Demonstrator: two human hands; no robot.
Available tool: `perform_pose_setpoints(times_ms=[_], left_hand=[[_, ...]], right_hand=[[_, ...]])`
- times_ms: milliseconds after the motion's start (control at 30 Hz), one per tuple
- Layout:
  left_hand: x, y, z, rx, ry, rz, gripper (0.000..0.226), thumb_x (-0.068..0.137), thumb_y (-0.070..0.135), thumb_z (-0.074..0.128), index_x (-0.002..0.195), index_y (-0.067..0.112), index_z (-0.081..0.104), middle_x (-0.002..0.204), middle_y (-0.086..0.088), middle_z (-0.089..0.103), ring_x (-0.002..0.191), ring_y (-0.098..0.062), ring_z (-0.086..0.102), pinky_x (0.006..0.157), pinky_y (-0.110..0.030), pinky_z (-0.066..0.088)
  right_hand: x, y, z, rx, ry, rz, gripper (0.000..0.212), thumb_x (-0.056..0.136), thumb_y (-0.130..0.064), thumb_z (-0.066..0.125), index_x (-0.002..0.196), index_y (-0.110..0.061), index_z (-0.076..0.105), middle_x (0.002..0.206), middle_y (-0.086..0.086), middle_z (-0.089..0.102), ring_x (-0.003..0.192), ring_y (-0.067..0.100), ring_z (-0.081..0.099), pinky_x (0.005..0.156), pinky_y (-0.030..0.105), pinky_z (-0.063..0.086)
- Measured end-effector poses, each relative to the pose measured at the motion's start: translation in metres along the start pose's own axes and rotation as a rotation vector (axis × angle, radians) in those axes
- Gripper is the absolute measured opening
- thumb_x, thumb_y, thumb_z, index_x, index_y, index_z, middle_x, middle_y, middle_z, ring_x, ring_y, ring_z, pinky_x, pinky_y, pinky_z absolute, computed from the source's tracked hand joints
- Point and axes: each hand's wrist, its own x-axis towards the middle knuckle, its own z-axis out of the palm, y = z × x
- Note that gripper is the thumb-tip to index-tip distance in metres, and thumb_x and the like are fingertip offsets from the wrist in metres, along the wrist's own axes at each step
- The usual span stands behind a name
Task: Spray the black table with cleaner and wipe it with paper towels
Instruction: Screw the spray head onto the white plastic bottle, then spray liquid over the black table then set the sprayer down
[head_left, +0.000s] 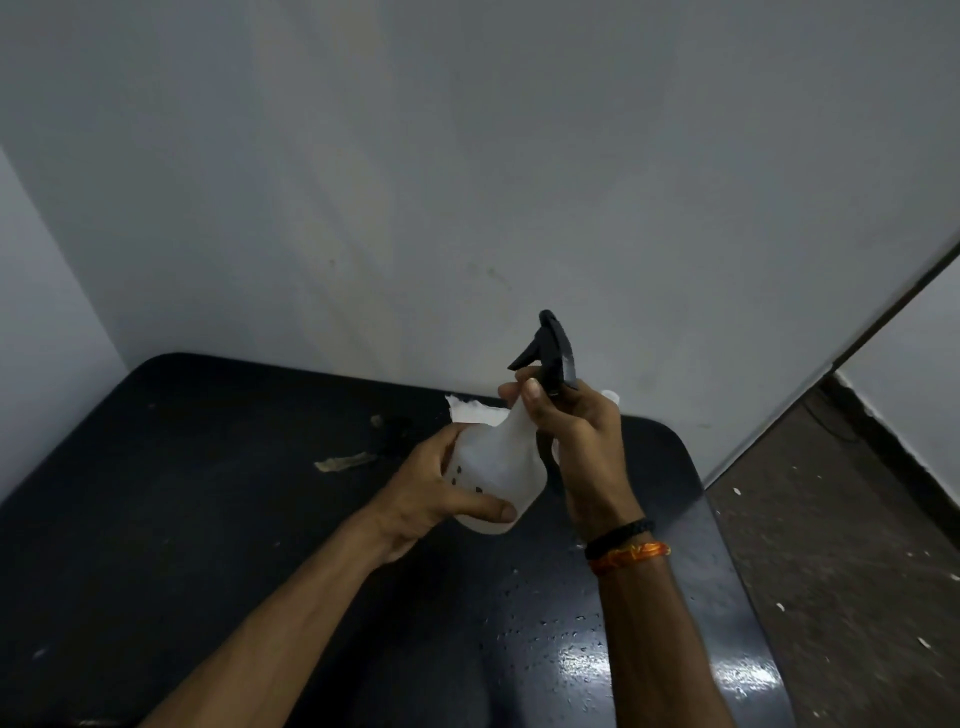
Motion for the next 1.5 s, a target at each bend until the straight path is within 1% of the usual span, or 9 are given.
perform_pose_setpoints(times_ms=[133, 300, 433, 700, 1000, 1100, 1200, 1367, 1500], left_hand=[[-0.003, 0.004, 0.000, -0.040, -0.123, -0.015, 0.078, 0.058, 0.018, 0.092, 0.128, 0.032, 0.059, 0.119, 0.008, 0.067, 0.114, -0.012, 0.064, 0.091, -0.033, 0.057], [-0.005, 0.003, 0.011, 0.057, 0.014, 0.009, 0.088, 0.044, 0.036, 0.094, 0.123, 0.035, 0.055, 0.118, 0.011, 0.064, 0.111, -0.012, 0.063, 0.092, -0.035, 0.056], [-0.007, 0.002, 0.017, 0.160, 0.036, 0.043, 0.097, 0.042, 0.044, 0.094, 0.128, 0.037, 0.050, 0.121, 0.016, 0.058, 0.113, -0.006, 0.058, 0.093, -0.035, 0.056], [-0.012, 0.003, 0.022, 0.217, -0.007, 0.051, 0.102, 0.043, 0.050, 0.092, 0.132, 0.037, 0.044, 0.127, 0.013, 0.055, 0.117, -0.008, 0.056, 0.097, -0.037, 0.055], [-0.018, 0.000, 0.003, -0.009, -0.222, -0.028, 0.085, 0.060, 0.030, 0.093, 0.133, 0.031, 0.050, 0.132, 0.007, 0.060, 0.123, -0.012, 0.060, 0.101, -0.040, 0.054], [-0.019, -0.012, -0.012, 0.199, -0.303, -0.081, 0.090, 0.064, 0.033, 0.089, 0.140, 0.040, 0.043, 0.140, 0.017, 0.053, 0.132, -0.005, 0.050, 0.109, -0.037, 0.045], [-0.023, -0.037, -0.032, 0.662, -0.187, -0.165, 0.099, 0.072, 0.047, 0.083, 0.152, 0.039, 0.027, 0.157, 0.010, 0.035, 0.144, -0.010, 0.035, 0.119, -0.040, 0.032], [-0.023, -0.087, -0.057, 1.120, 0.090, -0.240, 0.088, 0.094, 0.056, 0.055, 0.160, 0.023, 0.009, 0.167, -0.009, 0.009, 0.155, -0.026, 0.009, 0.126, -0.048, 0.006], [-0.026, -0.121, -0.055, 1.284, 0.132, -0.283, 0.076, 0.099, 0.063, 0.026, 0.161, 0.024, 0.002, 0.168, -0.011, -0.006, 0.155, -0.030, -0.006, 0.125, -0.052, -0.006]], right_hand=[[-0.003, -0.002, 0.001, 0.071, -0.053, -0.057, 0.028, 0.093, -0.015, 0.064, 0.117, 0.001, 0.066, 0.101, 0.012, 0.078, 0.100, 0.019, 0.074, 0.084, 0.021, 0.057], [-0.002, 0.007, 0.010, -0.126, 0.106, -0.169, 0.041, 0.087, -0.022, 0.077, 0.118, -0.012, 0.052, 0.102, 0.002, 0.071, 0.087, 0.020, 0.075, 0.077, 0.029, 0.060], [-0.001, 0.011, 0.013, -0.030, 0.078, -0.158, 0.050, 0.086, -0.018, 0.076, 0.131, -0.013, 0.055, 0.105, 0.009, 0.071, 0.083, 0.020, 0.075, 0.065, 0.024, 0.058], [0.003, 0.014, -0.001, 0.119, -0.108, -0.122, 0.029, 0.091, -0.013, 0.069, 0.118, -0.005, 0.064, 0.113, 0.013, 0.073, 0.073, 0.021, 0.070, 0.057, 0.028, 0.054], [0.005, 0.017, -0.009, 0.222, -0.122, -0.069, 0.011, 0.092, -0.009, 0.061, 0.096, -0.001, 0.068, 0.094, 0.020, 0.070, 0.037, 0.012, 0.042, 0.040, 0.023, 0.036], [0.001, 0.022, -0.004, 0.100, -0.094, -0.019, 0.021, 0.094, -0.012, 0.066, 0.109, 0.002, 0.065, 0.093, 0.016, 0.073, 0.036, 0.014, 0.040, 0.038, 0.024, 0.035], [-0.001, 0.027, 0.000, -0.063, -0.096, 0.032, 0.035, 0.095, -0.017, 0.067, 0.124, 0.002, 0.062, 0.092, 0.011, 0.076, 0.036, 0.013, 0.040, 0.037, 0.023, 0.037], [-0.004, 0.031, 0.002, -0.296, -0.144, 0.141, 0.019, 0.091, -0.026, 0.071, 0.098, -0.007, 0.072, 0.092, 0.014, 0.076, 0.039, 0.009, 0.048, 0.039, 0.021, 0.040], [-0.010, 0.039, -0.001, -0.482, -0.182, 0.248, 0.019, 0.090, -0.027, 0.070, 0.101, -0.011, 0.069, 0.087, 0.008, 0.076, 0.055, 0.007, 0.059, 0.046, 0.019, 0.045]])
